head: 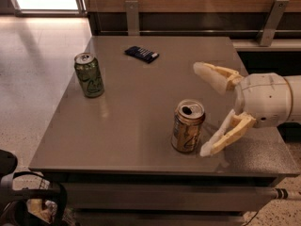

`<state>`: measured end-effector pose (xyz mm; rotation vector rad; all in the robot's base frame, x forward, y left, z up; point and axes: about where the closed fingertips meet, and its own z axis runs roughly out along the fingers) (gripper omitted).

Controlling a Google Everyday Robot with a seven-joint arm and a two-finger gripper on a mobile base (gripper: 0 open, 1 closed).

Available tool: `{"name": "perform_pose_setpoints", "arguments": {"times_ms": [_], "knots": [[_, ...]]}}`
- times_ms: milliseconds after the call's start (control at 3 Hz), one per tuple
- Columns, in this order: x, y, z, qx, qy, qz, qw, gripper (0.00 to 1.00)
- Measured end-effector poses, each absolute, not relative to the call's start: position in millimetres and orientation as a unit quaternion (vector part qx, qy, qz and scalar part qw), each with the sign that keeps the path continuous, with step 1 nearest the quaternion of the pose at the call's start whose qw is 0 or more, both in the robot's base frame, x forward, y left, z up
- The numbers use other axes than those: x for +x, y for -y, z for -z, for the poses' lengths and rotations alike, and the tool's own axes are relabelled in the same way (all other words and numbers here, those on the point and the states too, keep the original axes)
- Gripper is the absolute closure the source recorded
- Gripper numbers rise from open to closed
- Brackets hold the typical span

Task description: Move orange can near rxbar blueberry

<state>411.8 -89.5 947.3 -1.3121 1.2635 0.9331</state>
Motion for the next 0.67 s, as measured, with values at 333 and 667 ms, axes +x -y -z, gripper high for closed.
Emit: {"name": "perform_pose_setpoints", "arguments": {"times_ms": [333, 667], "knots": [[411.7, 89.0, -947.6, -0.548, -0.527, -0.389, 0.52, 0.0], [418.8, 93.9, -941.6, -0.545, -0.538, -0.389, 0.512, 0.0]]}}
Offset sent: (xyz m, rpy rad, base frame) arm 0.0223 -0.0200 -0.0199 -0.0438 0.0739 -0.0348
